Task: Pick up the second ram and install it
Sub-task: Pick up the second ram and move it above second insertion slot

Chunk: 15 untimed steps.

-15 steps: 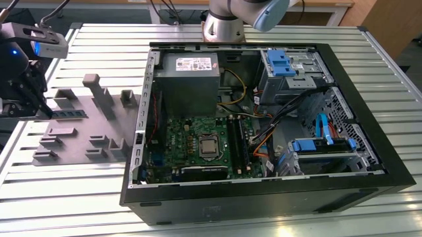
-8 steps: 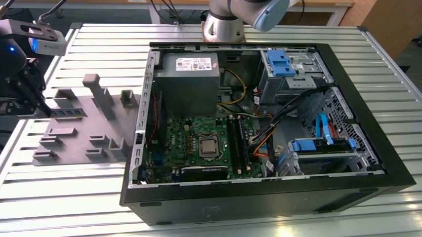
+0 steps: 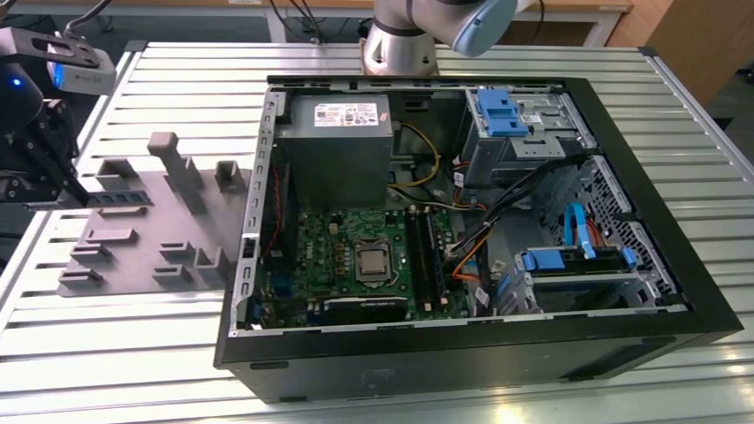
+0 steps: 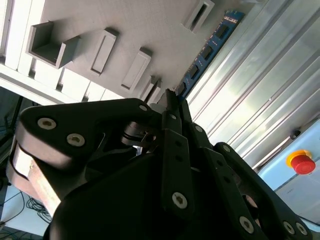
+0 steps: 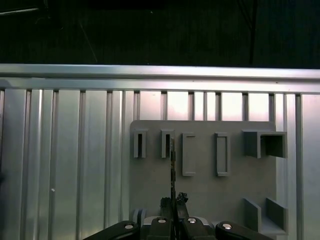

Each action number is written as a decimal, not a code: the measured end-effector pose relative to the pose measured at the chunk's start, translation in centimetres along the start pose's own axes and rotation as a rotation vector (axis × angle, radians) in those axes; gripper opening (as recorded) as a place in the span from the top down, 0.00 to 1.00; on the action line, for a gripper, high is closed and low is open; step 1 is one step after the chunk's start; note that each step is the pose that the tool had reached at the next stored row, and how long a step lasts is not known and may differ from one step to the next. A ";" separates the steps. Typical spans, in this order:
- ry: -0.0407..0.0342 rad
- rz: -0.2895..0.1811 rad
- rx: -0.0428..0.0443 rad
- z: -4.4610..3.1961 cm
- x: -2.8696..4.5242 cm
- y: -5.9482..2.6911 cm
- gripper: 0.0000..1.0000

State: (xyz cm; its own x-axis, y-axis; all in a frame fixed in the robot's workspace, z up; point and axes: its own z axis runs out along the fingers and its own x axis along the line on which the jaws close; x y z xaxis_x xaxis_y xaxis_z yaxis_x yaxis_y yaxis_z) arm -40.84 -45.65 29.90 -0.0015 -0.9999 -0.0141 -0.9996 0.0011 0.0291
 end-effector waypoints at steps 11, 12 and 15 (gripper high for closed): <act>0.0000 0.000 -0.0001 -0.63 -0.01 0.02 0.86; 0.0000 0.000 0.0000 -0.70 -0.01 0.02 0.86; 0.0000 0.000 0.0000 -0.88 -0.01 0.02 0.86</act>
State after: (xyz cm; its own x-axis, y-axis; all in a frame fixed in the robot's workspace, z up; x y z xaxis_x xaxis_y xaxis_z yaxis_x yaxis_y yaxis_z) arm -40.84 -45.65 30.77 -0.0015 -0.9999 -0.0142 -0.9996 0.0010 0.0291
